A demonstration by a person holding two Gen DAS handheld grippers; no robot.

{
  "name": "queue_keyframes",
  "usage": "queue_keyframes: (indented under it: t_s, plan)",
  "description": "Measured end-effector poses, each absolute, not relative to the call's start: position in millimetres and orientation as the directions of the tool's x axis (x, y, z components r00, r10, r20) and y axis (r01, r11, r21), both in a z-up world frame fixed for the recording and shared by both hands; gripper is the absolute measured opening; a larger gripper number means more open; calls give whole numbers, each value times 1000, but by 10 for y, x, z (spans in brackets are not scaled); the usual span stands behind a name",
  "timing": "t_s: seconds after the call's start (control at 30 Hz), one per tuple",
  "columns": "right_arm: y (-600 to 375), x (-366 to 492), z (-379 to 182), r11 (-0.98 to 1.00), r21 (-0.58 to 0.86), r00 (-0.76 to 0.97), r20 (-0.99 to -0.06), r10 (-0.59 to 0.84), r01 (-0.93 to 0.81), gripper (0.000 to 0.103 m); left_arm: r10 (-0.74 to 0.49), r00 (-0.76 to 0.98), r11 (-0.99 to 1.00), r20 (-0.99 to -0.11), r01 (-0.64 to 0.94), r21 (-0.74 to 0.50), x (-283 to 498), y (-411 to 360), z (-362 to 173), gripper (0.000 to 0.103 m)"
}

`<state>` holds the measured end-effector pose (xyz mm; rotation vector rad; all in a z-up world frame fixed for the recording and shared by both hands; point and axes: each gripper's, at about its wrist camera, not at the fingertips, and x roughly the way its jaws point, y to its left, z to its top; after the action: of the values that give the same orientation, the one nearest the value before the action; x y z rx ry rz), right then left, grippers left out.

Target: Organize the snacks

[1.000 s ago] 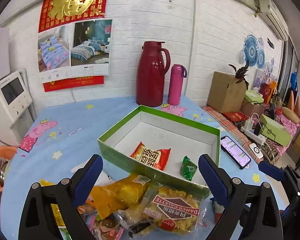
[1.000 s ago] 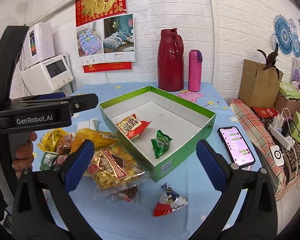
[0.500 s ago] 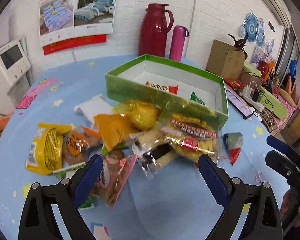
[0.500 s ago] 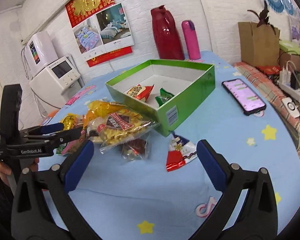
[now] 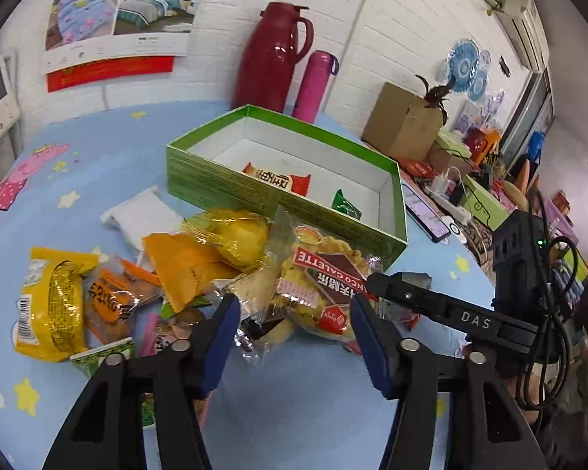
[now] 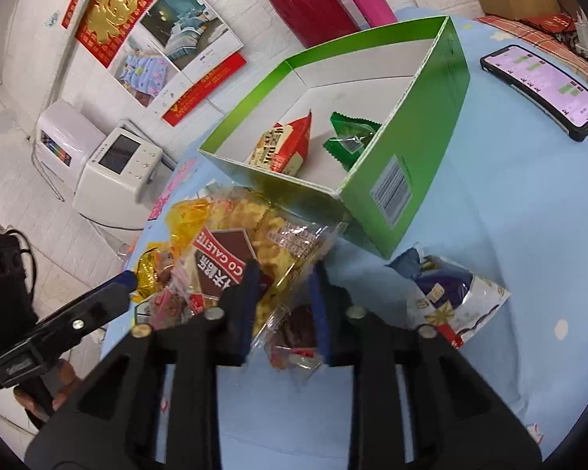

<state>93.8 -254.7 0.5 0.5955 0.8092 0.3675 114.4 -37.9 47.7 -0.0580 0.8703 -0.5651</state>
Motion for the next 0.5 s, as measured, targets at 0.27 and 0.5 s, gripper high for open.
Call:
queue_keyframes:
  t_s: [0.27, 0.5]
  plan:
    - [-2864, 629, 26, 828, 557, 647, -607, 461, -67, 9, -509, 409, 823, -757, 488, -290, 1364, -790, 247, 54]
    - [-2873, 638, 64, 788, 608, 649, -562, 513, -96, 41, -550, 295, 786, -781, 499, -365, 1398, -849, -3, 54]
